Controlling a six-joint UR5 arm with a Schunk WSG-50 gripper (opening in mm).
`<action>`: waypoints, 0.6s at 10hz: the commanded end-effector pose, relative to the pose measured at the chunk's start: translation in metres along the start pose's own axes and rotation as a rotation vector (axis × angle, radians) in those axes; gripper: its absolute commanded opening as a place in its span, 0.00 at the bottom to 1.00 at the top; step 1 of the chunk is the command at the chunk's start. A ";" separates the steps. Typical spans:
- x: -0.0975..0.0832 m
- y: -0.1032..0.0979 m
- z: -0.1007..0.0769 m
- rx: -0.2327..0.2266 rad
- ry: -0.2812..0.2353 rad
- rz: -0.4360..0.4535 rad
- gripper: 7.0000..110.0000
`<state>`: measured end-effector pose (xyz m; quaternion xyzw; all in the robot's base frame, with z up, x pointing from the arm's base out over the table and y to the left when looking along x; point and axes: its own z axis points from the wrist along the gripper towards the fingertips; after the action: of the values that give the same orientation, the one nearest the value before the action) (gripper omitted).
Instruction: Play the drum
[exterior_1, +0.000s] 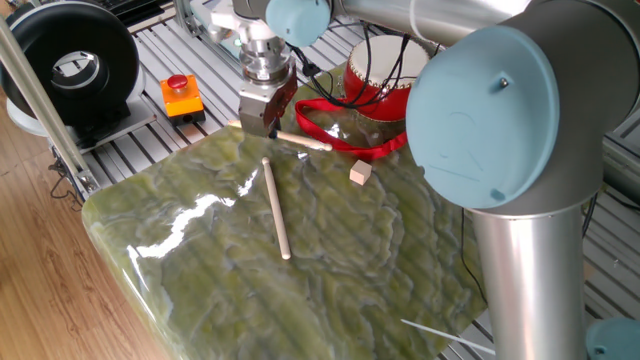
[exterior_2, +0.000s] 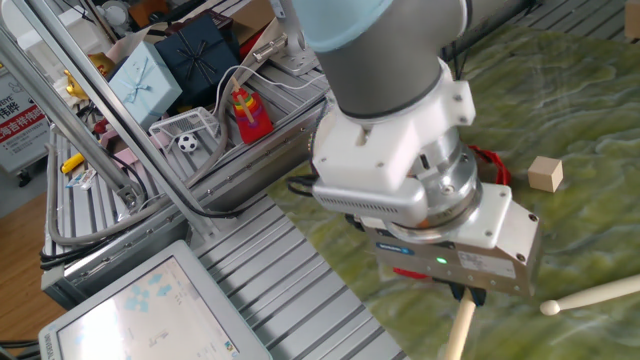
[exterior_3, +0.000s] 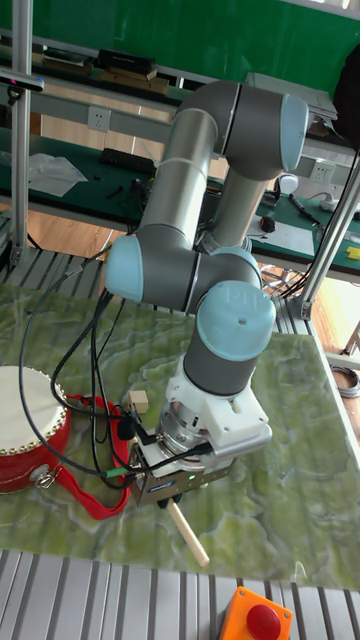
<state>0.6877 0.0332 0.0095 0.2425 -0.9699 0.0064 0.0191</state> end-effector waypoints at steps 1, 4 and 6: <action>-0.008 -0.004 -0.038 -0.053 -0.042 -0.054 0.00; -0.015 0.006 -0.076 -0.111 -0.127 -0.105 0.00; -0.010 0.009 -0.089 -0.130 -0.140 -0.119 0.00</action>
<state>0.6966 0.0429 0.0730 0.2862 -0.9567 -0.0509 -0.0165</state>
